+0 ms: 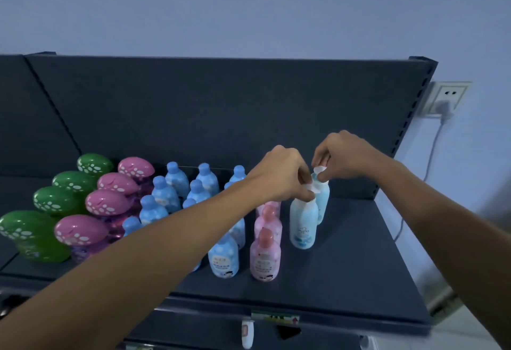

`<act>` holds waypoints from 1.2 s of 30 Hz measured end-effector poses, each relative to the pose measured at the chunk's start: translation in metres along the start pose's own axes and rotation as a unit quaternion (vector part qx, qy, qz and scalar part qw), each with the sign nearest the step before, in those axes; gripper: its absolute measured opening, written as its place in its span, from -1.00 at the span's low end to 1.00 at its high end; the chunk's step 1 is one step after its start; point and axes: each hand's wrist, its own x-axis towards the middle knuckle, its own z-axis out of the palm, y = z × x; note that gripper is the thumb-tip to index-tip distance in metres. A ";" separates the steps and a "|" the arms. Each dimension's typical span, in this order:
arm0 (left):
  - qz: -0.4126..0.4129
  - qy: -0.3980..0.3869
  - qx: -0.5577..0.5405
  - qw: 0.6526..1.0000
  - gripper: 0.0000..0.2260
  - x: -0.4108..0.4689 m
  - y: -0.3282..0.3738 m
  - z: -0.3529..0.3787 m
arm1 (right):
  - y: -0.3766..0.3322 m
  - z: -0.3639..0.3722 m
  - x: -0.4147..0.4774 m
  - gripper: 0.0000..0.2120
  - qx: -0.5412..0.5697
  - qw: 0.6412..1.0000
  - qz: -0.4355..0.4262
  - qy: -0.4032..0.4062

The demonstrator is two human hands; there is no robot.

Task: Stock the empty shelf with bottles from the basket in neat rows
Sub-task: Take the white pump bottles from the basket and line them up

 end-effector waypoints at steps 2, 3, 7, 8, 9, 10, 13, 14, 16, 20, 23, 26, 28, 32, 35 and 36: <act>-0.009 0.002 0.001 1.000 -0.76 0.009 -0.005 0.003 | 0.005 0.004 0.011 -0.83 0.009 1.000 0.000 0.005; -0.013 0.004 0.000 1.000 -0.75 0.013 -0.007 0.005 | 0.007 0.007 0.016 -0.83 0.013 1.000 0.001 0.009; -0.026 0.019 -0.006 0.999 -0.74 0.024 -0.014 0.015 | 0.014 0.015 0.033 -0.80 0.030 0.999 0.005 0.018; -0.028 0.021 -0.005 0.999 -0.75 0.027 -0.015 0.016 | 0.014 0.017 0.037 -0.80 0.032 0.999 0.006 0.022; -0.030 0.022 -0.007 0.999 -0.74 0.029 -0.017 0.018 | 0.015 0.019 0.040 -0.80 0.034 0.999 0.005 0.025; -0.034 0.023 -0.011 0.999 -0.74 0.032 -0.019 0.019 | 0.016 0.020 0.044 -0.80 0.036 0.999 0.003 0.026; -0.041 0.021 -0.019 0.999 -0.74 0.036 -0.022 0.022 | 0.017 0.024 0.053 -0.80 0.035 0.999 0.000 0.023; -0.041 0.020 -0.020 0.999 -0.73 0.037 -0.023 0.023 | 0.018 0.025 0.055 -0.79 0.034 0.999 -0.001 0.021; -0.043 0.018 -0.027 0.999 -0.73 0.039 -0.024 0.026 | 0.019 0.029 0.061 -0.79 0.034 0.999 -0.003 0.017; -0.050 0.010 -0.031 0.998 -0.74 0.044 -0.027 0.030 | 0.022 0.033 0.068 -0.78 0.041 0.999 -0.008 0.012; -0.055 0.007 -0.030 0.998 -0.74 0.047 -0.027 0.031 | 0.023 0.033 0.071 -0.78 0.049 0.999 -0.009 0.010; -0.060 0.011 -0.031 0.998 -0.75 0.048 -0.028 0.032 | 0.024 0.033 0.073 -0.80 0.062 0.998 -0.011 0.001; -0.061 0.012 -0.032 0.998 -0.75 0.049 -0.029 0.034 | 0.026 0.034 0.074 -0.79 0.066 0.998 -0.011 -0.005; -0.067 0.005 -0.050 0.996 -0.73 0.051 -0.030 0.036 | 0.030 0.036 0.077 -0.78 0.077 0.997 -0.016 -0.019; -0.068 0.000 -0.055 0.996 -0.71 0.051 -0.030 0.038 | 0.032 0.036 0.077 -0.79 0.083 0.996 -0.015 -0.027; -0.067 0.001 -0.055 0.996 -0.70 0.051 -0.031 0.039 | 0.033 0.036 0.077 -0.79 0.081 0.996 -0.016 -0.027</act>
